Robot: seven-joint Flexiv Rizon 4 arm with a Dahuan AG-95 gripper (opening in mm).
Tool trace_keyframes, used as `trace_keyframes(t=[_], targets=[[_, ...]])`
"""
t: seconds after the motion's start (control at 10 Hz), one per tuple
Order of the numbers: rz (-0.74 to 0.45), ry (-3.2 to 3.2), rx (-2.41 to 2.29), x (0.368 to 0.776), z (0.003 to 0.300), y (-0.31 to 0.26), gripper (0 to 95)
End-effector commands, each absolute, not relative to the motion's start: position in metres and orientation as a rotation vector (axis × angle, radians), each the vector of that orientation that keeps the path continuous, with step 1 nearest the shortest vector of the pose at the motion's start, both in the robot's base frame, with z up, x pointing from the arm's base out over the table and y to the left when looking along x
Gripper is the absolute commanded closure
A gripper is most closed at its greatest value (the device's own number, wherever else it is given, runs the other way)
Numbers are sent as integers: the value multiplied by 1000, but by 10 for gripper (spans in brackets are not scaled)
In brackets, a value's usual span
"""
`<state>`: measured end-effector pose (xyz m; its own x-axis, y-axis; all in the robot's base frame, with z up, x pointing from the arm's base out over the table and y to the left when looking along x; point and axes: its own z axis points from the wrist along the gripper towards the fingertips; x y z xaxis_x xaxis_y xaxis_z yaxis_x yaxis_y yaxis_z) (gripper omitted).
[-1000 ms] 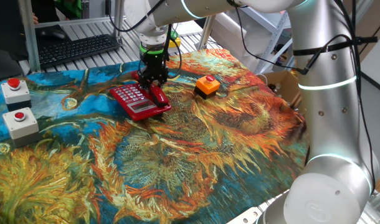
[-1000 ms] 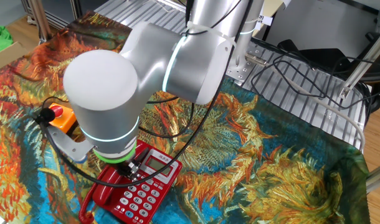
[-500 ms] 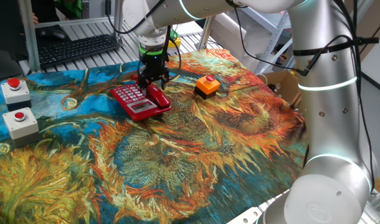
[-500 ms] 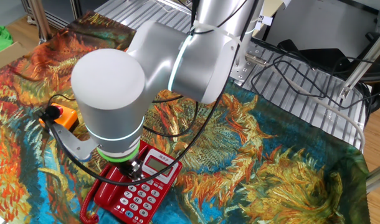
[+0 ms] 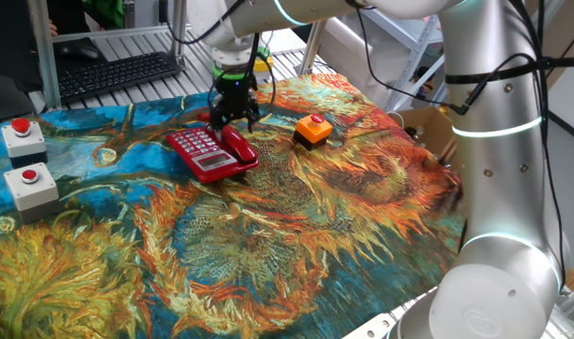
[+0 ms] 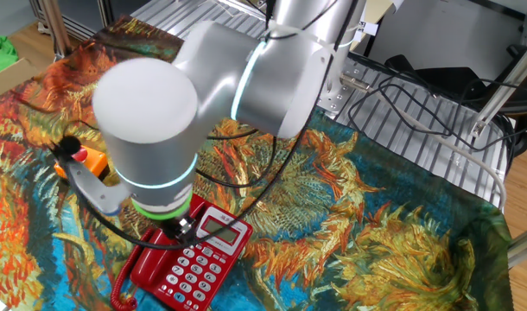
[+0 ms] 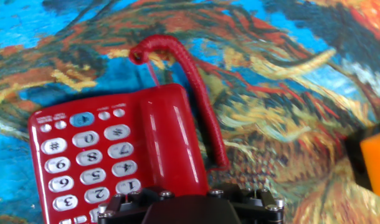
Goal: Place the handset of the telephone on the corresponding phone cradle
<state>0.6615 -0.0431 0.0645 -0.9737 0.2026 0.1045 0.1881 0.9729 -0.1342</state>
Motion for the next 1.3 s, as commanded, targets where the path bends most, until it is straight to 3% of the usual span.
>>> trace_keyframes(t=[0.1,0.2,1.3], targets=[[74,-2983,-332,667,75,-56,760],[73,-2986,-304,668,78,-61,950],[91,-2995,-135,674,84,-96,950]])
